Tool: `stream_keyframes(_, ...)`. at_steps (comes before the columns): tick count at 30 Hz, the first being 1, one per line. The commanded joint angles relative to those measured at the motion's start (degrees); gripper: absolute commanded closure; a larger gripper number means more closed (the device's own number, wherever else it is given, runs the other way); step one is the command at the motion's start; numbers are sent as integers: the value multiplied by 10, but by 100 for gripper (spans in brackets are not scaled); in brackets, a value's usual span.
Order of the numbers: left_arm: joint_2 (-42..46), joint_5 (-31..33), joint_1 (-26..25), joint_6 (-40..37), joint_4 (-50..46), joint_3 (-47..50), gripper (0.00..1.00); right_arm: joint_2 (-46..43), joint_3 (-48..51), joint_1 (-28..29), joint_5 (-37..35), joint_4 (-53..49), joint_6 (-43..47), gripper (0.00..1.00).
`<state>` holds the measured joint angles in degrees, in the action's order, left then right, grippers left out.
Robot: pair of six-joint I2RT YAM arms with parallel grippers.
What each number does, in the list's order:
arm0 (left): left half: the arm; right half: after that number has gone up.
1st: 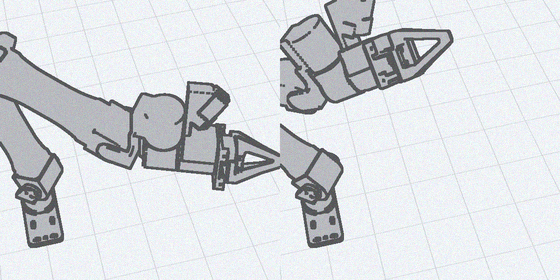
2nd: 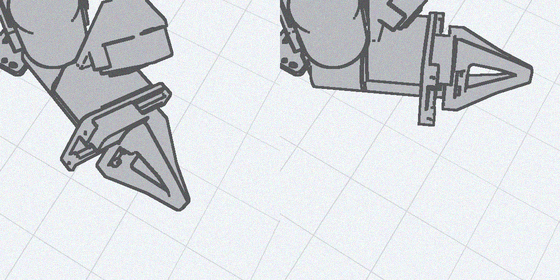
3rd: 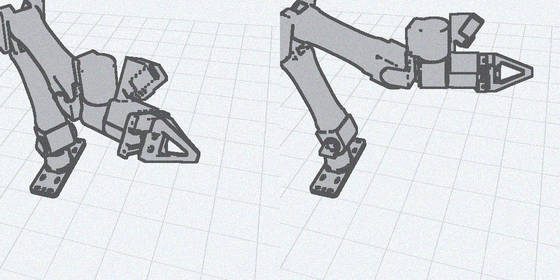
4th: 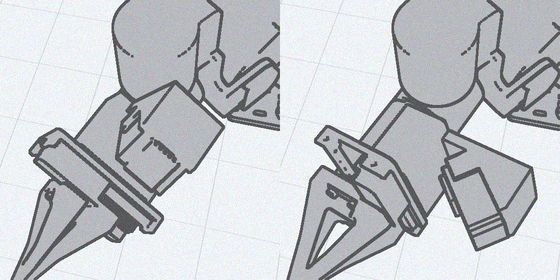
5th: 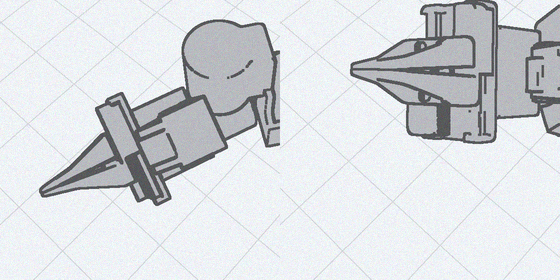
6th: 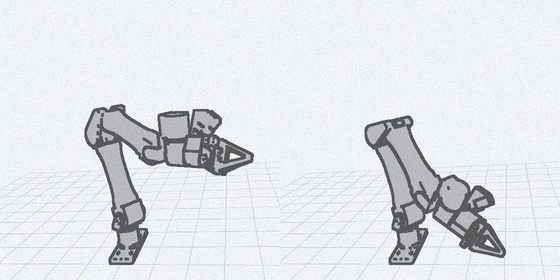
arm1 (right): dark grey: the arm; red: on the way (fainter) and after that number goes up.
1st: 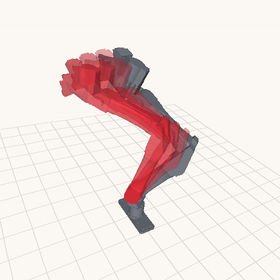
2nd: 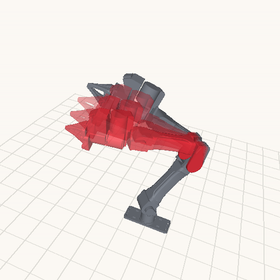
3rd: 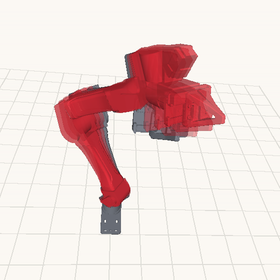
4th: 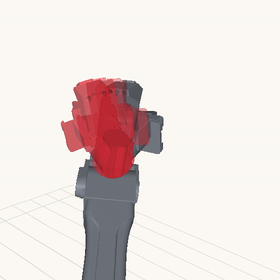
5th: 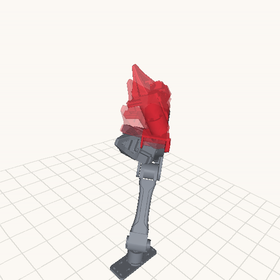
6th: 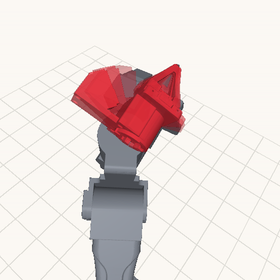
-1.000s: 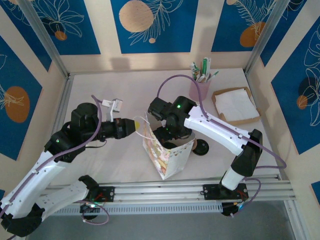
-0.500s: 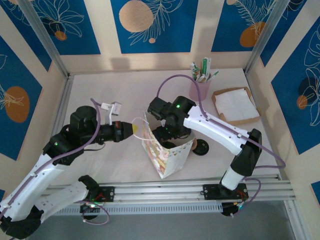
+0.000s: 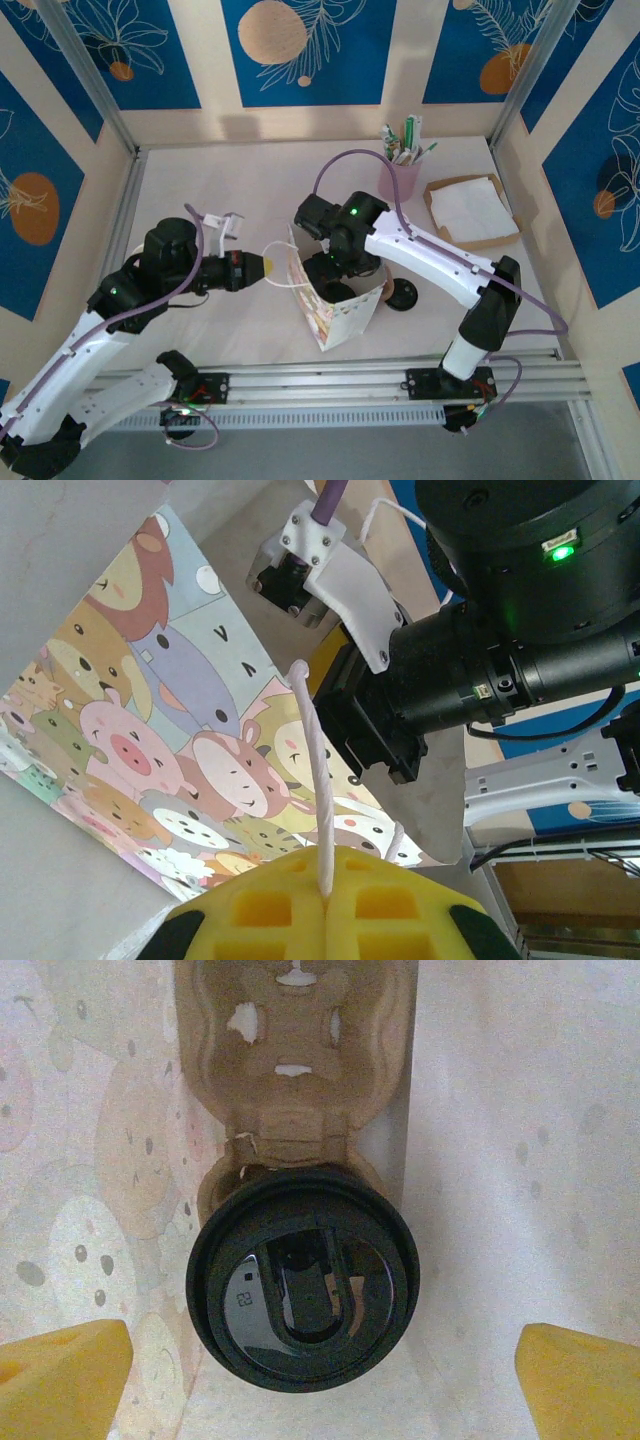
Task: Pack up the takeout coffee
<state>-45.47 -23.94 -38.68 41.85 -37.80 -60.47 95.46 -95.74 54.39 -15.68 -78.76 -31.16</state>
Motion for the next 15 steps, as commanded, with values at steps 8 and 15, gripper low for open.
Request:
stream_keyframes(8,6,10,-7,-12,-11,5,99,-2,-57,5,-10,-38,-15,1)
stream_keyframes(15,6,15,-6,-12,-13,5,92,-1,-90,16,-24,-59,-19,3)
